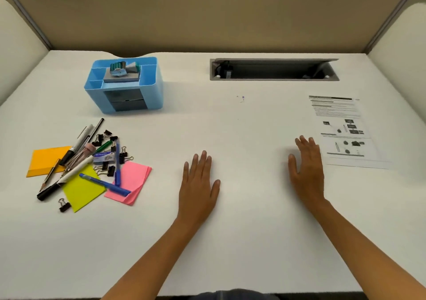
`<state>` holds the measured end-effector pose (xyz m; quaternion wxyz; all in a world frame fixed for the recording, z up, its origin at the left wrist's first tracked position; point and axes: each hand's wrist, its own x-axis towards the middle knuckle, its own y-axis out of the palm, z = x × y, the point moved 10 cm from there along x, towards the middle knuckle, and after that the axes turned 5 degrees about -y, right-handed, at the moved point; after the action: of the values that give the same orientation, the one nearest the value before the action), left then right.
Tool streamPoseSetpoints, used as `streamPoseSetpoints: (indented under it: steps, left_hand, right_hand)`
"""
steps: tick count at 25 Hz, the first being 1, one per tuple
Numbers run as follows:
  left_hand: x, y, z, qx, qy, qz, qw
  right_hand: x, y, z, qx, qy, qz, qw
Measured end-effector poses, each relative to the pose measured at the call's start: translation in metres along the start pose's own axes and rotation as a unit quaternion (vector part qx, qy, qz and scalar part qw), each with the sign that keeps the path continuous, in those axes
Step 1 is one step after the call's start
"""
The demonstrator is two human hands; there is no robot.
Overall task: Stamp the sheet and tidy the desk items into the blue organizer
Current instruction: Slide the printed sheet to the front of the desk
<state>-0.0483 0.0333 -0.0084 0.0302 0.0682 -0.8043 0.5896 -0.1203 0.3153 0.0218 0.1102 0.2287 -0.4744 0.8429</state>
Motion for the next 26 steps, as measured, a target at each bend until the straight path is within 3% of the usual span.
streamPoseSetpoints:
  steps: [3,7,11,15,21,26]
  left_hand:
    - [-0.004,0.006,0.003,0.002,-0.014,0.002,1.0]
    - [-0.004,0.004,0.002,-0.006,-0.017,-0.001,1.0]
    - [-0.006,0.005,0.003,-0.003,-0.019,-0.005,1.0]
    - [-0.008,0.002,0.002,-0.013,-0.021,-0.011,1.0]
    - [-0.016,-0.002,0.002,-0.024,-0.042,-0.02,0.999]
    - [-0.024,0.0,0.004,0.015,-0.047,-0.013,0.999]
  right_hand:
    - [0.0,-0.015,-0.05,-0.096,0.086,-0.008,0.992]
    - [-0.006,-0.005,-0.084,-0.145,0.179,0.051,0.972]
    - [-0.016,0.001,-0.052,-0.138,0.141,0.047,0.979]
    - [-0.048,0.012,0.029,-0.111,0.054,0.062,0.99]
    - [-0.092,0.048,0.141,0.02,-0.013,0.145,0.989]
    - [-0.089,0.049,0.175,0.126,-0.049,0.154,0.979]
